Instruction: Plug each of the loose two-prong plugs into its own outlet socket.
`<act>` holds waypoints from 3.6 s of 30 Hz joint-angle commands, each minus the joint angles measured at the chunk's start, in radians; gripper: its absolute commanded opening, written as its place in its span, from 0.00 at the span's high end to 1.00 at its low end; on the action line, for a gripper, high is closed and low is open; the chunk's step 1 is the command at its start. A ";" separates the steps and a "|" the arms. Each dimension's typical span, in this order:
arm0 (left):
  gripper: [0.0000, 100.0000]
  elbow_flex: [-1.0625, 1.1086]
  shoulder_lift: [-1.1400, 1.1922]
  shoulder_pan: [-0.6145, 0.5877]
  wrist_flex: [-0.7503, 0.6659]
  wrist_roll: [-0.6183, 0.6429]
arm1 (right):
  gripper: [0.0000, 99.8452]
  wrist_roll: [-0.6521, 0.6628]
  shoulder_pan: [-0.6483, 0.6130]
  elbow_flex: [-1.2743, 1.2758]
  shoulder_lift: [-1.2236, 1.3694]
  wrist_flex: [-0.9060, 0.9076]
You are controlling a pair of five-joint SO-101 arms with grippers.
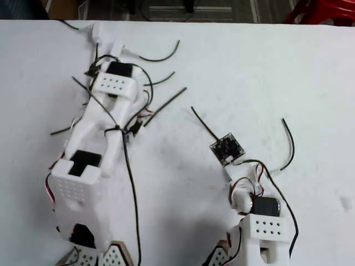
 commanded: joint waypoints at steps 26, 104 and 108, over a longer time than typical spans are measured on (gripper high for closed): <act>0.98 -0.084 -0.012 -0.079 0.000 0.063 | 0.98 0.000 0.004 0.006 0.002 -0.016; 0.67 -0.195 -0.002 0.025 -0.029 -1.714 | 0.98 0.000 0.004 0.008 0.002 -0.016; 0.67 -0.049 -0.002 0.012 -0.181 -1.780 | 0.98 0.000 0.004 0.008 0.002 -0.016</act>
